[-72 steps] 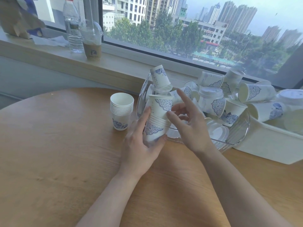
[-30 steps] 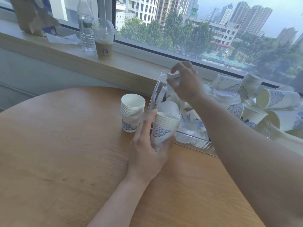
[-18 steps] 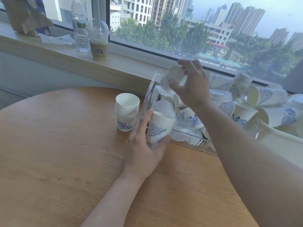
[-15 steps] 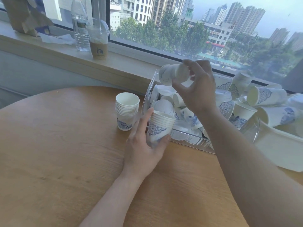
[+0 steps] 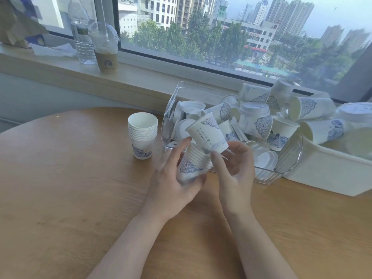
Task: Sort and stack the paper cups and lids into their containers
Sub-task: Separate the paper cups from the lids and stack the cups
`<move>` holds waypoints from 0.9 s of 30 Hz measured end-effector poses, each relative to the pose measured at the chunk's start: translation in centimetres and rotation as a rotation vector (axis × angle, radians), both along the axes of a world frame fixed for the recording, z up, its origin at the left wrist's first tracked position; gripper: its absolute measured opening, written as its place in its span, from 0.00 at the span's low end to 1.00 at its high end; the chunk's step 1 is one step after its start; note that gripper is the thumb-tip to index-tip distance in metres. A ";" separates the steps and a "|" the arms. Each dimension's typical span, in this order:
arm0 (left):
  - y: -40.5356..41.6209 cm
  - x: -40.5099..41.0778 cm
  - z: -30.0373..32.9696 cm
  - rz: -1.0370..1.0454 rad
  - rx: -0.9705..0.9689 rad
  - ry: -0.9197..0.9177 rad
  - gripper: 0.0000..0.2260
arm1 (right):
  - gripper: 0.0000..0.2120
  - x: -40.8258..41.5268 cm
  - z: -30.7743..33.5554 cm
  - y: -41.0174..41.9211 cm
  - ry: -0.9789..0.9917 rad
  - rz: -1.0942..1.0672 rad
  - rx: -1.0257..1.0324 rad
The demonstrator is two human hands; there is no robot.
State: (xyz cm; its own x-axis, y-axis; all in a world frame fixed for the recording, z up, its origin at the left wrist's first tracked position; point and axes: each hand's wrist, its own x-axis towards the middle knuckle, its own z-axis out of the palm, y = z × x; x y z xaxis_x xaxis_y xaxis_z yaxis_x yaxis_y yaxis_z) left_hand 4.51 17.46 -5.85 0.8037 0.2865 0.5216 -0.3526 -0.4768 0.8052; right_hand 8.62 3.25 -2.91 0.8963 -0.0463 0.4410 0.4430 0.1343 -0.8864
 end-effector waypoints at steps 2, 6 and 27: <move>0.1 0.1 -0.2 -0.021 0.002 0.020 0.40 | 0.17 0.0 -0.5 0.1 -0.014 0.000 -0.032; 0.0 0.1 -0.5 -0.103 0.039 0.029 0.40 | 0.30 -0.2 -1.5 0.1 -0.073 -0.038 -0.197; 0.2 0.6 -0.9 -0.128 0.042 0.001 0.41 | 0.38 0.6 -1.1 -1.4 -0.183 -0.095 -0.485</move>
